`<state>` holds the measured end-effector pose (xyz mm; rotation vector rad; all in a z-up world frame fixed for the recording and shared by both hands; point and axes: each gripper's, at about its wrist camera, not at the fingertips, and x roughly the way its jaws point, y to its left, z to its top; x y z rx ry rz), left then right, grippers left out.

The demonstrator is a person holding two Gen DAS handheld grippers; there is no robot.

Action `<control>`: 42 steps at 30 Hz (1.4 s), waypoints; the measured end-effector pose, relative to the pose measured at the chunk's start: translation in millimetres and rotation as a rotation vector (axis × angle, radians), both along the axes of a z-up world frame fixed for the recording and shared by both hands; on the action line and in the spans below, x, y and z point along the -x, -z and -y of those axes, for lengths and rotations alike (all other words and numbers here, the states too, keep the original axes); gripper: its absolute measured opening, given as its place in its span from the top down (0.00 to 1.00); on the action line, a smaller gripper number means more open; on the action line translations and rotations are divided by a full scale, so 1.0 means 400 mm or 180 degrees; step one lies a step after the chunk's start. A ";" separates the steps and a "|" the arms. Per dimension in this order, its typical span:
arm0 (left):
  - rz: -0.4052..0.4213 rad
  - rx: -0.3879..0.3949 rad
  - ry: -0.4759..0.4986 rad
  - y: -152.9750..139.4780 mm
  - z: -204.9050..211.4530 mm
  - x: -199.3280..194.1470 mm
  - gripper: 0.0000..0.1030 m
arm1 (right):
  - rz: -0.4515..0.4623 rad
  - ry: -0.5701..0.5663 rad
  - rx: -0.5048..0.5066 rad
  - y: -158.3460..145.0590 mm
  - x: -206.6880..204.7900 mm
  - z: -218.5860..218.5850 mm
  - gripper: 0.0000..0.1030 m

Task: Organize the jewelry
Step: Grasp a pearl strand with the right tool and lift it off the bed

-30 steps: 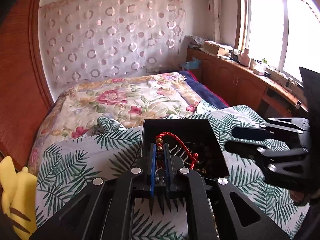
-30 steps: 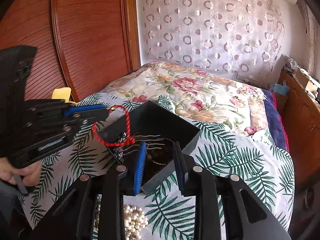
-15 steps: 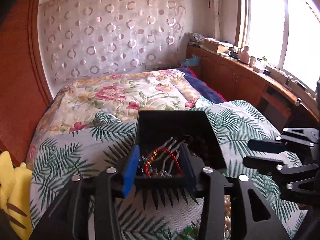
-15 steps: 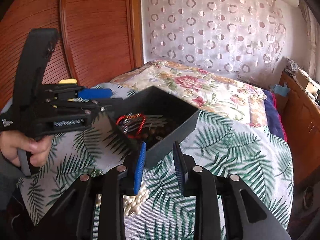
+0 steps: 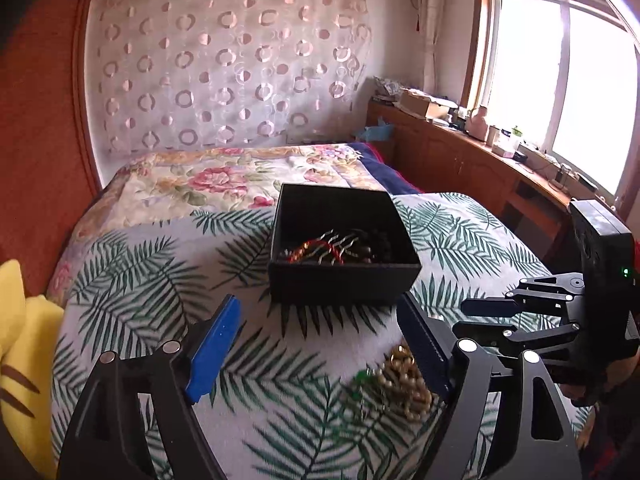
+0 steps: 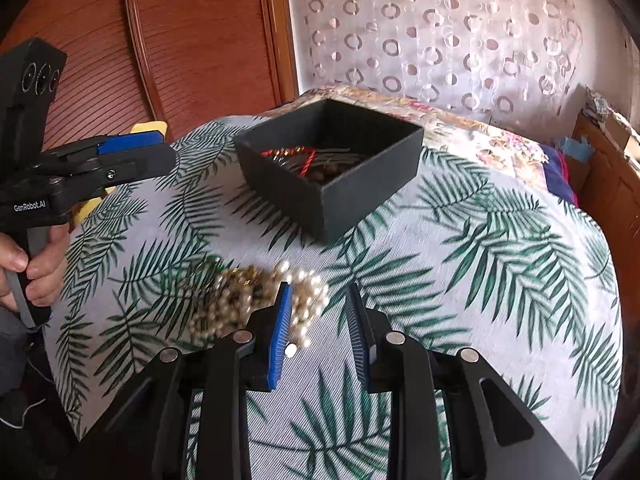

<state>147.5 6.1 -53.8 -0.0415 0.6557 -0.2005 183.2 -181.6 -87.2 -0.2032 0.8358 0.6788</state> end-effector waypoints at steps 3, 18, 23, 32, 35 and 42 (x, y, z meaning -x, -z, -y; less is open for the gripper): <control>-0.0010 0.0025 -0.0025 0.012 -0.009 0.024 0.25 | -0.0039 -0.0045 -0.0020 0.005 0.014 -0.004 0.71; -0.0066 0.0073 -0.0044 0.039 -0.025 0.060 0.24 | -0.0148 -0.0010 -0.0044 0.019 -0.020 -0.067 0.71; -0.0076 0.0088 -0.0040 0.041 -0.024 0.061 0.24 | -0.0125 0.0051 0.0003 0.017 -0.039 -0.073 0.91; -0.0135 0.0113 -0.0027 0.063 -0.020 0.070 0.24 | 0.0139 0.0015 -0.0175 -0.051 -0.009 -0.037 0.92; -0.0140 0.0096 -0.0006 0.067 -0.014 0.076 0.24 | 0.0299 0.0023 -0.0207 -0.096 0.006 -0.020 0.92; -0.0169 0.0071 0.0004 0.076 -0.011 0.078 0.24 | 0.0613 0.0033 -0.0381 -0.207 0.040 0.028 0.92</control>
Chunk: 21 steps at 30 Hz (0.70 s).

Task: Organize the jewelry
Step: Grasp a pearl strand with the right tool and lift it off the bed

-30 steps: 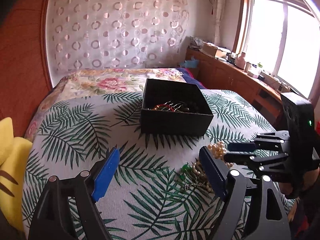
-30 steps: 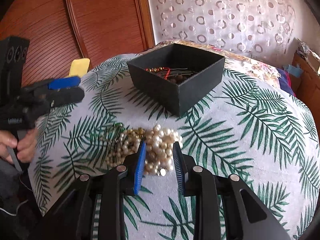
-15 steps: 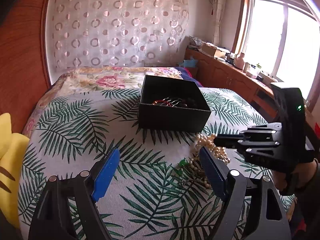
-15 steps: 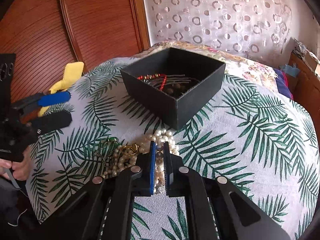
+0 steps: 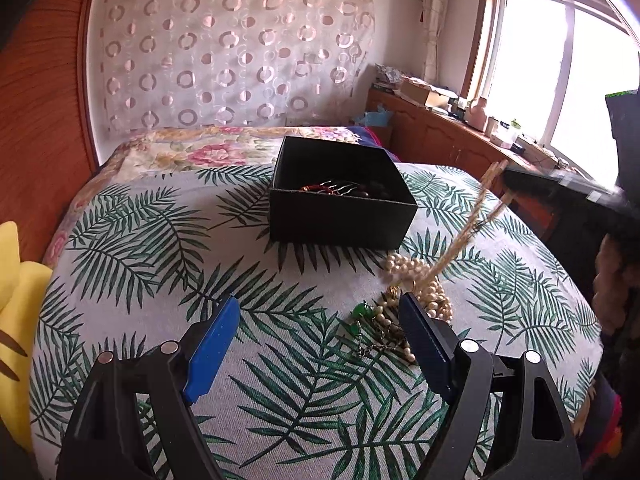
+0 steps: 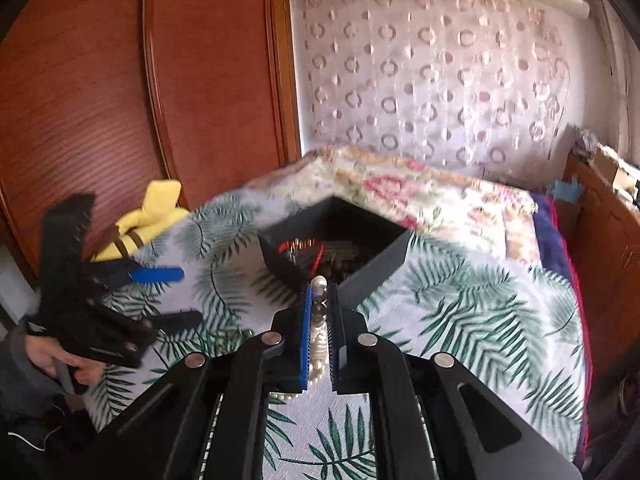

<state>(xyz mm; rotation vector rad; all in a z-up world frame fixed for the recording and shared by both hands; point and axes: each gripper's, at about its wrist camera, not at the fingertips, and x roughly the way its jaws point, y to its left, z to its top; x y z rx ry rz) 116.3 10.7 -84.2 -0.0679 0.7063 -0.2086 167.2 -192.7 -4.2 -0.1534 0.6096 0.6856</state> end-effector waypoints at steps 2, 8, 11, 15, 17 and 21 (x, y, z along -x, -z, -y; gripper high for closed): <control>-0.0001 -0.0003 -0.0004 0.001 -0.004 0.002 0.24 | 0.0110 0.0004 -0.0027 -0.034 0.012 0.009 0.92; -0.0021 0.0010 -0.0011 0.003 -0.010 0.002 0.24 | 0.0368 -0.0022 -0.0113 -0.117 0.043 0.028 0.92; -0.0026 0.0006 -0.0004 0.002 -0.009 0.003 0.24 | 0.0501 0.0004 -0.0099 -0.153 0.056 0.042 0.92; -0.0035 -0.0001 0.0047 0.002 0.001 0.010 0.24 | 0.0617 0.0065 -0.0109 -0.190 0.065 0.069 0.92; -0.0044 -0.0005 0.0088 0.002 0.008 0.014 0.24 | 0.0667 0.0102 -0.0123 -0.207 0.068 0.084 0.92; -0.0095 0.0068 0.0214 0.002 0.027 0.026 0.43 | 0.0703 0.0133 -0.0116 -0.219 0.074 0.107 0.92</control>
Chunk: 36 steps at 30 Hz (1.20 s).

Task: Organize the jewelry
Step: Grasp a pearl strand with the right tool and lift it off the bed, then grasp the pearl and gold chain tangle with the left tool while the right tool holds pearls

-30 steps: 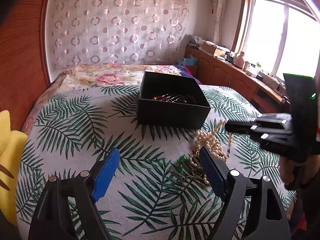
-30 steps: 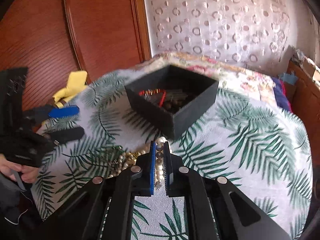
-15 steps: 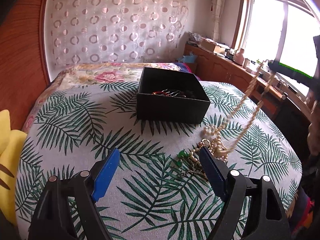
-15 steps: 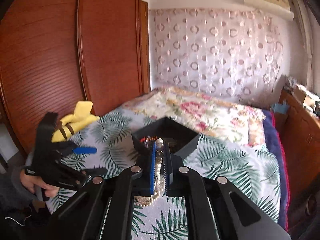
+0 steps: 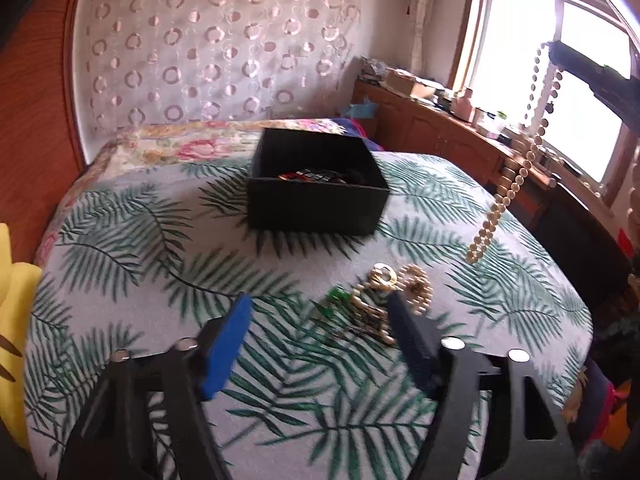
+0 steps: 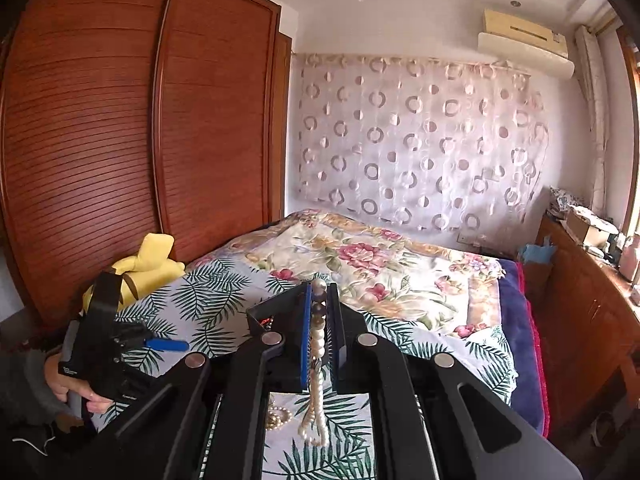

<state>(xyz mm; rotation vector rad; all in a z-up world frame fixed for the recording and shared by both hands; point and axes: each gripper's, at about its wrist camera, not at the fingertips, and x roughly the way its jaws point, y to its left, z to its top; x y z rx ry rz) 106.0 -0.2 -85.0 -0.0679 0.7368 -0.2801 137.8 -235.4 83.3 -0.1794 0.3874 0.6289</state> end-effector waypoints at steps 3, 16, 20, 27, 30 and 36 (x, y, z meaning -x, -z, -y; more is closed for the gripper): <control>-0.0058 0.0040 0.0202 0.007 0.035 0.016 0.61 | -0.0041 0.0013 0.0032 0.014 -0.003 0.002 0.92; -0.0228 -0.0322 0.0700 0.049 0.181 0.001 0.86 | -0.0249 0.0101 0.0095 0.098 -0.023 0.010 0.92; -0.0298 -0.0523 0.0672 0.068 0.195 -0.024 0.86 | -0.0278 0.0151 0.0060 0.105 -0.025 0.035 0.92; -0.0301 -0.0680 0.0602 0.082 0.199 -0.042 0.96 | -0.0314 0.0190 0.0027 0.115 -0.021 0.056 0.92; -0.0293 -0.0657 0.0663 0.074 0.193 -0.044 0.96 | -0.0317 0.0190 0.0034 0.117 -0.020 0.058 0.92; -0.0040 -0.0382 0.0629 -0.019 0.161 -0.031 0.96 | -0.0277 0.0167 0.0021 0.111 -0.017 0.064 0.92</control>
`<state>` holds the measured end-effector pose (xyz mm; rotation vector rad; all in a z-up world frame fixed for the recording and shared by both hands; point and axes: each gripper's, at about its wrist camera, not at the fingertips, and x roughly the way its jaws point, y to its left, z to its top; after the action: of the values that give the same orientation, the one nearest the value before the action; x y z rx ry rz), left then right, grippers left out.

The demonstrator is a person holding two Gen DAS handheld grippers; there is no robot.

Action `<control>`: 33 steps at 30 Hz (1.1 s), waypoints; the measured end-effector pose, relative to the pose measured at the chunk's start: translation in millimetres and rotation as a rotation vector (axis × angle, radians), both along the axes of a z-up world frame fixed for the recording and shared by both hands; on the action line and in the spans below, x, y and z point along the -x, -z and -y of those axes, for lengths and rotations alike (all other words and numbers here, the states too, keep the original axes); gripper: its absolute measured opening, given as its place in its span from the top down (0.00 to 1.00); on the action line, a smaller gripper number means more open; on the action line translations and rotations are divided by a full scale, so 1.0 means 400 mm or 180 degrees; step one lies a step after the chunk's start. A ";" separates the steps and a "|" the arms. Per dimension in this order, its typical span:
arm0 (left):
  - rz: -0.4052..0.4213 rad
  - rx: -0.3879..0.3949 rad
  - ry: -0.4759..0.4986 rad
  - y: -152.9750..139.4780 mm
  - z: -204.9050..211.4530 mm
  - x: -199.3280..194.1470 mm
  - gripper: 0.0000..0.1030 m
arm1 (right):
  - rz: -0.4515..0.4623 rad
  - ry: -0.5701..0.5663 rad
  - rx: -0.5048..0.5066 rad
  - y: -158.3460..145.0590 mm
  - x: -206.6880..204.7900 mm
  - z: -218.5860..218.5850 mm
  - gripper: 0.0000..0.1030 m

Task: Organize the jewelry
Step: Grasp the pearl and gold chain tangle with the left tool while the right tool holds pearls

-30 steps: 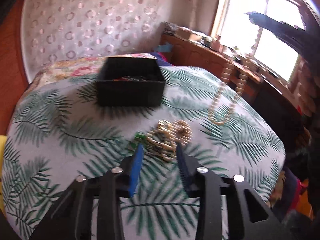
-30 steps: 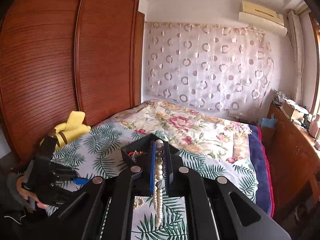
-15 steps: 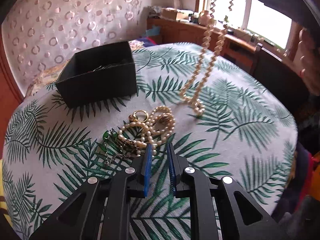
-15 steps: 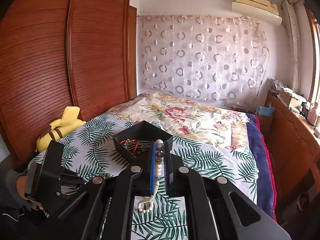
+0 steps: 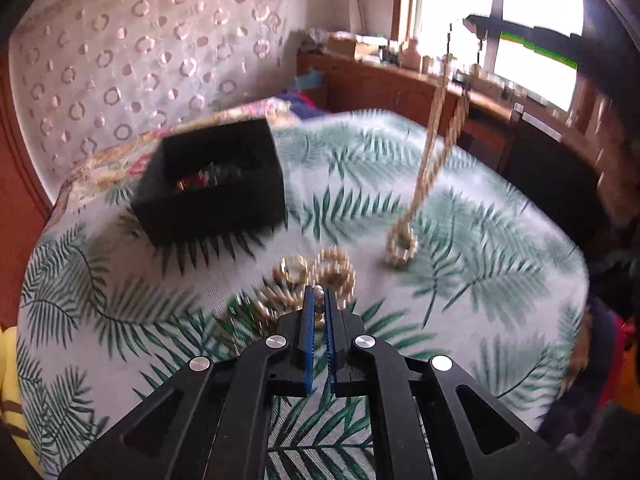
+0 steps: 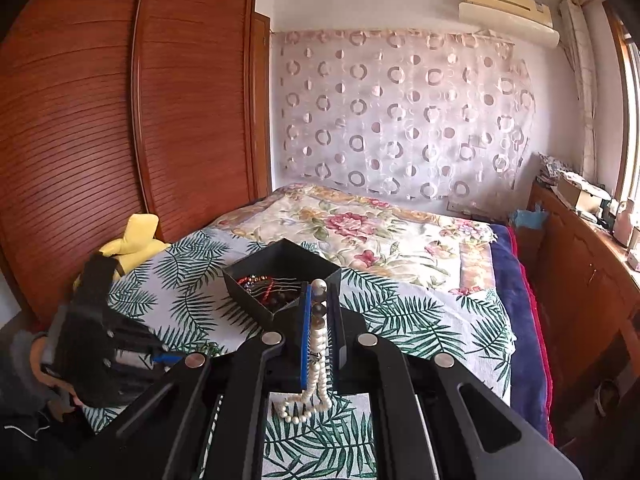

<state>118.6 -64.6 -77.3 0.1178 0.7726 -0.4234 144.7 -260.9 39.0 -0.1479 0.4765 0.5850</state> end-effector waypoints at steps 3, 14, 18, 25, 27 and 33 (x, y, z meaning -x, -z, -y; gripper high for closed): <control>0.0122 0.0143 0.0003 -0.054 -0.015 -0.003 0.96 | 0.0031 -0.0025 -0.0001 -0.009 0.005 -0.005 0.92; 0.0472 0.0351 0.0050 -0.223 -0.008 -0.033 0.96 | 0.0192 -0.0107 -0.0004 -0.067 0.013 -0.037 0.92; 0.0557 0.0408 0.0050 -0.262 -0.010 -0.038 0.96 | 0.0214 -0.0108 -0.0005 -0.078 0.010 -0.039 0.92; 0.0673 0.0450 0.0013 -0.322 -0.010 -0.055 0.96 | 0.0218 -0.0110 0.0001 -0.083 0.007 -0.038 0.92; 0.0690 0.0469 0.0004 -0.337 -0.014 -0.059 0.96 | 0.0215 -0.0111 0.0005 -0.085 0.004 -0.038 0.92; 0.0694 0.0554 0.0001 -0.367 -0.027 -0.066 0.96 | 0.0202 -0.0096 -0.0017 -0.093 0.000 -0.034 0.92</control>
<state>145.1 -53.6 69.4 0.0008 0.5187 -0.4680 144.5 -247.3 76.2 -0.1683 0.4117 0.6092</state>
